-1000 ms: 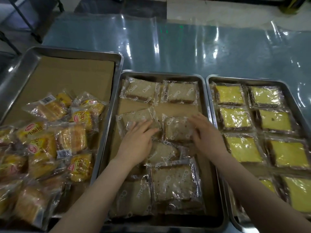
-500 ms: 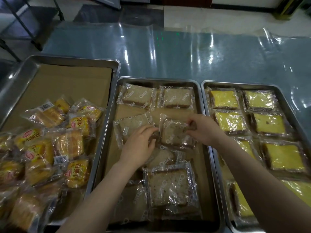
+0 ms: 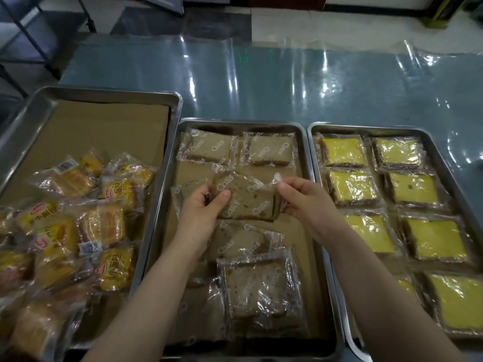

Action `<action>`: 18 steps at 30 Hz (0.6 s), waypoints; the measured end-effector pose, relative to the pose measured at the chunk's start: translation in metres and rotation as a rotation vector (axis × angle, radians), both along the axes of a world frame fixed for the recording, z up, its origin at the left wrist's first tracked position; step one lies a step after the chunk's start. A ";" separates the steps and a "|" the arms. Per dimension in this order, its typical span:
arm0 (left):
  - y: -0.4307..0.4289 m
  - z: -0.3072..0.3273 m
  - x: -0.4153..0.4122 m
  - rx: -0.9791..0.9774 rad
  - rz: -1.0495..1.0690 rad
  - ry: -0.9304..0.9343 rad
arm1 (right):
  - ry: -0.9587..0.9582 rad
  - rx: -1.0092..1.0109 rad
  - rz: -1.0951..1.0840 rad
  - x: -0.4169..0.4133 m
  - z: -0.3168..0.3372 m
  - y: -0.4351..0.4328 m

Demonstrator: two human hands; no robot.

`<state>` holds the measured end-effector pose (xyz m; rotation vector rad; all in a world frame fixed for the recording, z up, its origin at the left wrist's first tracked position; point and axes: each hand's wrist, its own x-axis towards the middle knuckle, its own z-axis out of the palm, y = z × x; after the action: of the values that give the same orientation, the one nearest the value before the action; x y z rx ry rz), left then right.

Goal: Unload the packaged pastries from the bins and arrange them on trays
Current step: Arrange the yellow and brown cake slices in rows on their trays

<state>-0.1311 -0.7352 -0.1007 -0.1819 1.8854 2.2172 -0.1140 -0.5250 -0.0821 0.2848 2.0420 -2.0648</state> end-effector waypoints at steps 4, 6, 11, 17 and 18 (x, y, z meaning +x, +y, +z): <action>-0.003 -0.004 0.005 0.074 0.001 -0.044 | -0.022 0.038 -0.005 0.000 -0.002 -0.012; -0.004 -0.004 0.007 0.100 0.002 -0.077 | 0.006 0.046 -0.089 -0.001 -0.003 -0.016; -0.002 -0.007 0.007 0.119 -0.016 -0.140 | -0.073 -0.164 -0.306 -0.002 -0.003 -0.023; -0.001 -0.011 0.006 0.111 -0.021 -0.221 | -0.205 -0.538 -0.529 0.000 -0.011 -0.030; -0.001 -0.011 0.004 0.100 -0.024 -0.222 | -0.213 -0.562 -0.538 0.001 -0.013 -0.031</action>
<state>-0.1268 -0.7362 -0.1117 -0.3696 1.6488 2.1681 -0.1129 -0.5555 -0.0955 0.9740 1.2754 -2.6609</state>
